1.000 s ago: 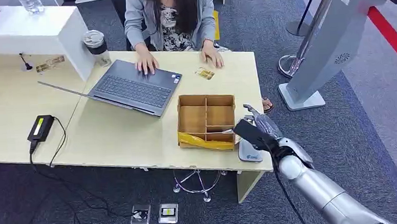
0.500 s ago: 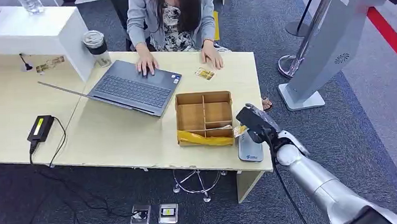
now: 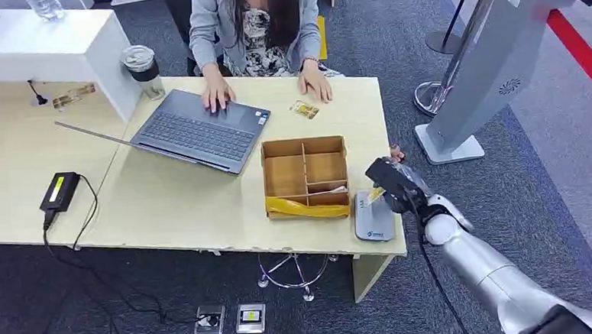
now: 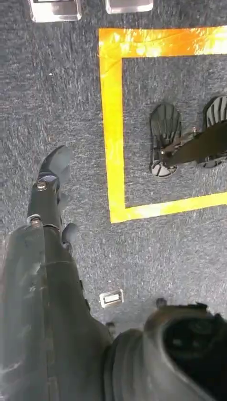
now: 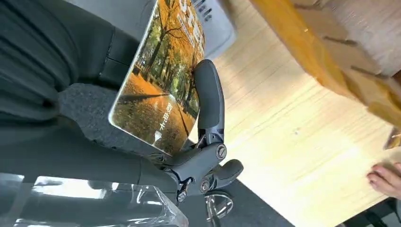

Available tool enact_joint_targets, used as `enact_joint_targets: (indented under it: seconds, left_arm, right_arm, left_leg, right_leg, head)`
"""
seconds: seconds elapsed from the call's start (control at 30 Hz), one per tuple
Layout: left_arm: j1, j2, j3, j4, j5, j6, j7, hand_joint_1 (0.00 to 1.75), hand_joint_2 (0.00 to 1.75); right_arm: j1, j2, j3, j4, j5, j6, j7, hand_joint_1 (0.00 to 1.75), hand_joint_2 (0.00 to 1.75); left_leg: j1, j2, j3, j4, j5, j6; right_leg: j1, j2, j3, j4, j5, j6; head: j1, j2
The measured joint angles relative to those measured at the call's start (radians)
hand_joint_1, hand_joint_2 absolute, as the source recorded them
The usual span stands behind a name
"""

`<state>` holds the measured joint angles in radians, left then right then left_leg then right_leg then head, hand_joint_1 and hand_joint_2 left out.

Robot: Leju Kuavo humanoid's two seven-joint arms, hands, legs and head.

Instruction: Pass the card to the sensor for recognition and then transmit it.

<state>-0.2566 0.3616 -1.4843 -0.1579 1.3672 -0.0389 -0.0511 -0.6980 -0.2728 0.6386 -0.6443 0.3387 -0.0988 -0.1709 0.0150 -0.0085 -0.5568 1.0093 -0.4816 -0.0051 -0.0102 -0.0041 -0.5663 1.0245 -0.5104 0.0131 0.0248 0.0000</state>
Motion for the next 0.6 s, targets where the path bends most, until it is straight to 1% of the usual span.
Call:
enact_joint_targets:
  seconds: [0.1,0.33,0.6]
  left_arm:
    - [0.003,0.002,0.0,0.0,0.003,0.001,-0.005,0.0,0.0]
    - [0.009,0.007,0.001,0.0,0.004,0.0,-0.011,0.0,0.0]
    - [0.016,0.008,0.007,0.0,0.008,-0.001,-0.012,0.0,0.0]
  right_arm:
    - [0.015,-0.011,-0.003,-0.006,0.002,-0.001,0.003,1.75,1.75]
    - [0.103,-0.035,-0.014,-0.114,0.024,0.007,0.064,1.75,1.75]
    - [0.139,-0.044,-0.029,-0.163,0.032,0.015,0.069,1.75,1.75]
  left_leg:
    - [0.0,0.0,0.0,0.0,0.0,0.0]
    - [0.0,0.0,0.0,0.0,0.0,0.0]
    - [0.0,0.0,0.001,0.0,0.0,0.0]
  right_leg:
    - [0.0,0.0,0.0,0.0,0.0,0.0]
    - [0.0,0.001,0.0,0.0,0.0,0.0]
    - [0.0,0.001,0.0,0.0,0.0,0.0]
  head:
    - [0.0,0.0]
    - [0.0,0.0]
    - [0.0,0.0]
